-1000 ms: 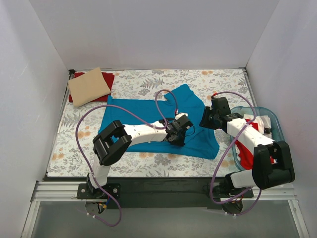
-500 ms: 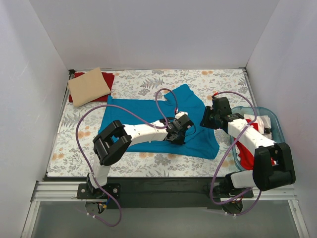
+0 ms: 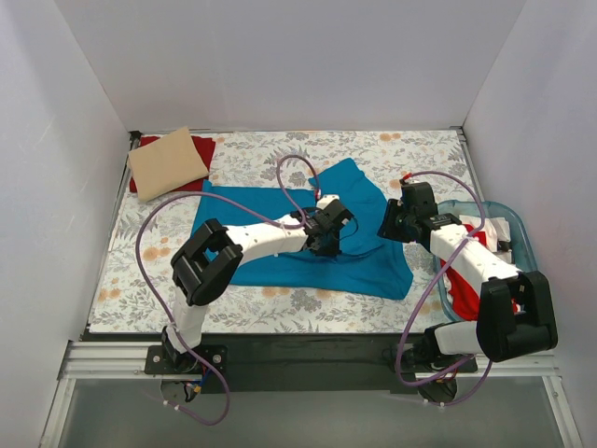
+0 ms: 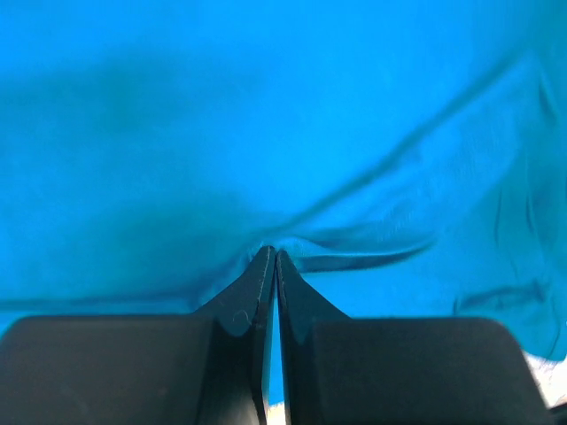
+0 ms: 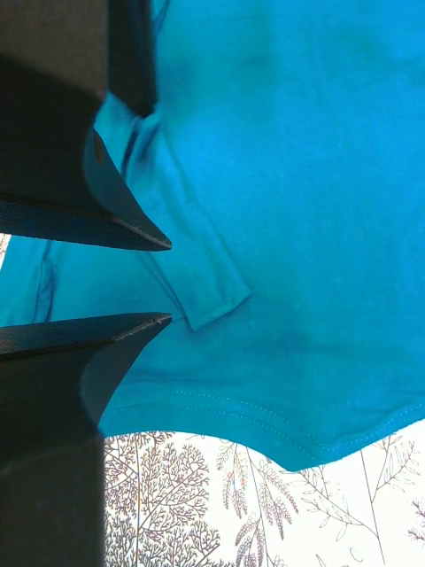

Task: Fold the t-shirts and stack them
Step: Fold the tshirt

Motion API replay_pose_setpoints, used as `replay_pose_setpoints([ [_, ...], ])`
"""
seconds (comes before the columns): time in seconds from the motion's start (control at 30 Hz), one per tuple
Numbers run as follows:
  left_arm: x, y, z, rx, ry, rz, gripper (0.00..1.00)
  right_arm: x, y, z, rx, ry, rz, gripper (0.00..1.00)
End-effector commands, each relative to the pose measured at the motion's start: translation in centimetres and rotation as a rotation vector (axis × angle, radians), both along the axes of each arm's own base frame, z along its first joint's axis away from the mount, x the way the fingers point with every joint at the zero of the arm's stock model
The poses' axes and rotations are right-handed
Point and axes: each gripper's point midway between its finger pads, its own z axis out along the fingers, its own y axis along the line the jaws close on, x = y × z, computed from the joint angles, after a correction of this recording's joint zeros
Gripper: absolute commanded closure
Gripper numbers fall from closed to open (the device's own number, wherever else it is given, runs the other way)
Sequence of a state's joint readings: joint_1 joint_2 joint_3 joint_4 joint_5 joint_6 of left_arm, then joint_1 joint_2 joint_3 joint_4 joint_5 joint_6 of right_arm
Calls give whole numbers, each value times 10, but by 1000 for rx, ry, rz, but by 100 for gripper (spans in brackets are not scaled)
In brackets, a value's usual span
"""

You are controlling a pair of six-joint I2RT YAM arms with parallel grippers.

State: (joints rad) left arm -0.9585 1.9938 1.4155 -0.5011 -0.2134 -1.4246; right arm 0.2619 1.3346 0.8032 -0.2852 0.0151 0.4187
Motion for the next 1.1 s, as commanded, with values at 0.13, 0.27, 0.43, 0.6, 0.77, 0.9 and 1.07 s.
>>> replay_pose_setpoints([
  [0.13,32,5,21,-94,-35,69,100,8,1,12,7,-50,14,60],
  [0.27,45,12,20,-105,-37,92,100,9,1,11,3,-50,16,60],
  [0.43,53,19,13,-103,-27,107,100,10,2,9,0,-41,21,60],
  [0.6,53,24,6,-102,-10,123,100,11,2,5,-5,-31,23,59],
  [0.77,54,33,-2,-93,0,144,100,10,7,1,9,-12,50,59],
  [0.9,56,39,-5,-94,6,156,100,12,7,-1,6,-7,53,59],
  [1.07,65,43,8,-108,-30,170,79,15,9,0,8,-8,55,58],
])
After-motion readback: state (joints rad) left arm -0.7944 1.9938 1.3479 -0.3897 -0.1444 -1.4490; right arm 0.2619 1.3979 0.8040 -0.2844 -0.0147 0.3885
